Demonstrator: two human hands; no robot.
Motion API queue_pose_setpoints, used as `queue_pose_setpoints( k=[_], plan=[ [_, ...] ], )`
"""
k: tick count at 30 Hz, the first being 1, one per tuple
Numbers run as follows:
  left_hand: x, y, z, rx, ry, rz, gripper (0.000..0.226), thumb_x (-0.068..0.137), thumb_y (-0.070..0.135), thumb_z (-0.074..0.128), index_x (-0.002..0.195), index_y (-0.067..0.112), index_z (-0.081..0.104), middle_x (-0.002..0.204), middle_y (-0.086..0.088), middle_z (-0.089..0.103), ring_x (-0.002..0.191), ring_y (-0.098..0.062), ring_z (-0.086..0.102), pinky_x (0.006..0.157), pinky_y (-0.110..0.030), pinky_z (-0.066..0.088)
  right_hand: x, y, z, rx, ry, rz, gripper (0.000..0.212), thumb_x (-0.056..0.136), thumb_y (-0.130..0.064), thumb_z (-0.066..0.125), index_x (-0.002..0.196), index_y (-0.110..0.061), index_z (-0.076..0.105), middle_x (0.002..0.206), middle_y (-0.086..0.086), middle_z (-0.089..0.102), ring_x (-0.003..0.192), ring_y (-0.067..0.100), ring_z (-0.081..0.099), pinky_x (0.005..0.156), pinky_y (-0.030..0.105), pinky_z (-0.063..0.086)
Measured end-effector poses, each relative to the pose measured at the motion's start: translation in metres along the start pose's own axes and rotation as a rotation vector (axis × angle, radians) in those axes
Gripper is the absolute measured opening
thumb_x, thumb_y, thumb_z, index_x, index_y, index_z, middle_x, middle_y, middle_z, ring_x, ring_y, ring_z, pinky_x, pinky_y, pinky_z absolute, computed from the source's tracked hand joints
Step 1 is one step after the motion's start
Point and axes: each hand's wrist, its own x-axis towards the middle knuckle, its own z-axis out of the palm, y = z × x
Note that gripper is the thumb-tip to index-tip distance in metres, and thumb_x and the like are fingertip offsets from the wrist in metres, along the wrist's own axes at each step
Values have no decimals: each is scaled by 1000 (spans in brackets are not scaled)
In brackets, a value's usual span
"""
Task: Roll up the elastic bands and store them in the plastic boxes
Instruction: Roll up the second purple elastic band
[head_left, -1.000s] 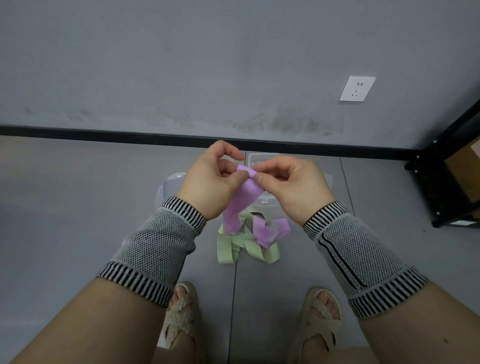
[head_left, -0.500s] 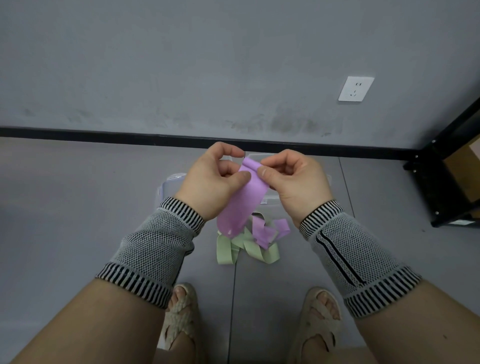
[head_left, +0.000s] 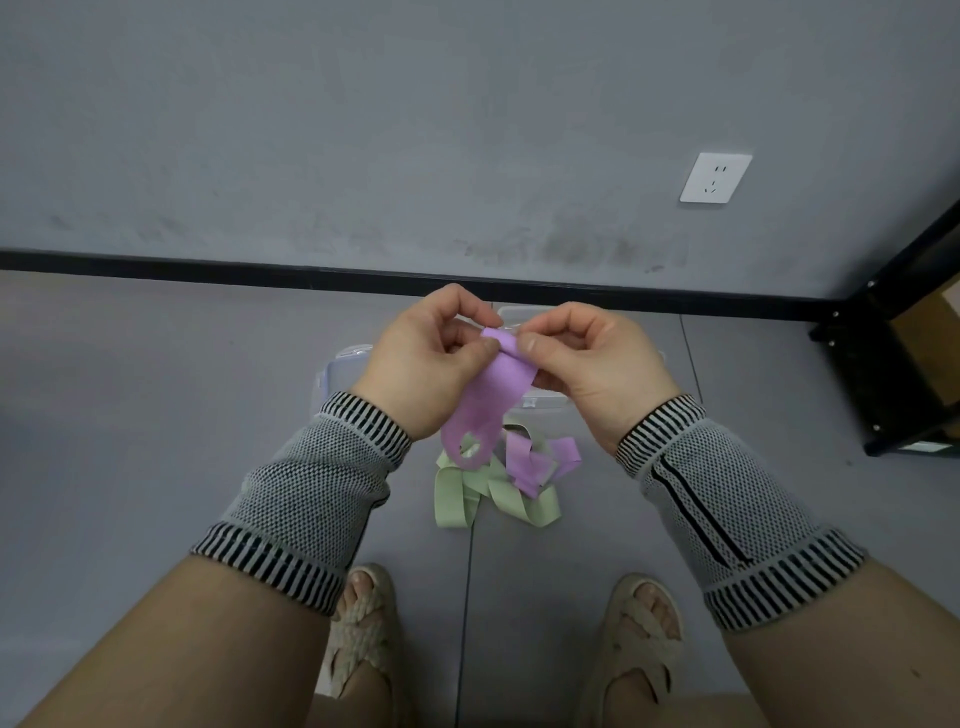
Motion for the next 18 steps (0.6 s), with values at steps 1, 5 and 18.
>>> queue_pose_setpoints(
  k=[1, 5, 18],
  plan=[
    [0, -1, 0, 17, -4, 5, 22, 88, 6, 59, 81, 26, 55, 77, -9, 67, 64, -11, 54, 57, -19, 44, -1, 0, 0, -89, 4, -23, 10, 83, -8, 70, 78, -17, 66, 83, 21, 69, 74, 22, 63, 80, 46, 55],
    [1, -3, 2, 86, 13, -3, 20, 87, 11, 61, 92, 29, 53, 74, 2, 68, 64, -12, 57, 60, -25, 45, -1, -2, -2, -208, 9, -53, 13, 80, -12, 73, 75, -20, 65, 72, 10, 68, 68, 15, 61, 76, 41, 54],
    [2, 0, -1, -4, 43, -86, 7, 84, 11, 66, 82, 15, 61, 67, -5, 66, 48, 3, 51, 49, -10, 39, -2, 2, 10, -131, 44, -76, 23, 77, 0, 72, 72, -19, 61, 70, -2, 64, 62, 2, 59, 66, 17, 51]
  ],
)
